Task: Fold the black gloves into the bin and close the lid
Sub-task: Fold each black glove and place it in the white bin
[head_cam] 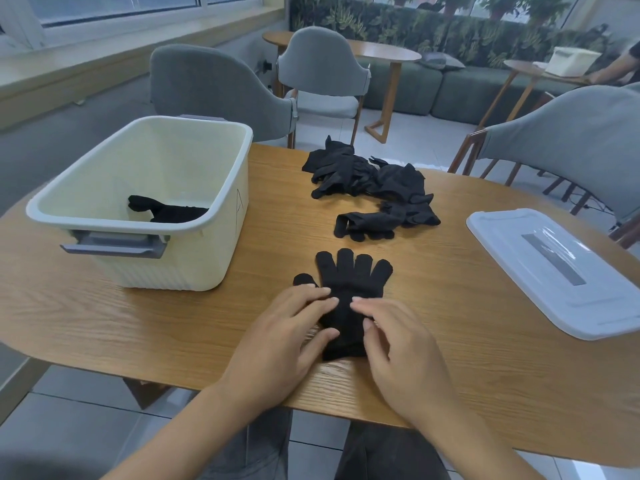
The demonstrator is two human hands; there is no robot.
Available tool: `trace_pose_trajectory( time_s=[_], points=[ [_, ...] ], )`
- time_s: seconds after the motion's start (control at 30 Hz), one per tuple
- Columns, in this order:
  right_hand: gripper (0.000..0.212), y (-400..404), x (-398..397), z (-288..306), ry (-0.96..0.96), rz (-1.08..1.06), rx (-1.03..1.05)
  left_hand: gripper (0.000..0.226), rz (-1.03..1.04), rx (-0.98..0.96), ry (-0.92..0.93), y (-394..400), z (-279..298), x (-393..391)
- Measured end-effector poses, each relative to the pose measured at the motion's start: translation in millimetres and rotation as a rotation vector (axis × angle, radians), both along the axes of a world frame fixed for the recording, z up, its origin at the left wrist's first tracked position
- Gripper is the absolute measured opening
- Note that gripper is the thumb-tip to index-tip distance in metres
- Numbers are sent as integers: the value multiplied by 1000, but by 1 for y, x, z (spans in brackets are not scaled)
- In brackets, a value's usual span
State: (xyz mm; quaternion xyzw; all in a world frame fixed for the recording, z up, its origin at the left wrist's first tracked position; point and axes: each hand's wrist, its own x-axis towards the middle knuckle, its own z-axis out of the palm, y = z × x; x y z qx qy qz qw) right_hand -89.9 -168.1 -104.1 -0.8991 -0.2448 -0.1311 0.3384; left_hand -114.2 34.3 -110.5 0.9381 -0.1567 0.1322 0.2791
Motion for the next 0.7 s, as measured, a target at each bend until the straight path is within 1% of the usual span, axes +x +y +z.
trace_pose_trajectory(
  time_s=[0.13,0.23,0.4,0.5,0.57,0.63,0.7],
  points=[
    [41,-1,32,6,97,76,-169,50,-90,92,88,0,-6,2],
    [46,-2,48,1,124,151,-344,50,-96,114,81,2,-10,3],
    [53,-5,51,-7,146,216,-429,53,-120,111,66,2,-10,2],
    [55,-5,46,-10,128,208,-447,58,-138,138,33,1,-8,1],
    [56,-4,43,-11,110,199,-435,55,-173,179,-29,-1,-7,0],
    [52,-4,41,-12,100,166,-364,46,-207,221,-99,-3,-6,-1],
    [45,-6,38,-12,65,93,-236,41,-222,265,-146,-6,-3,1]
  ],
)
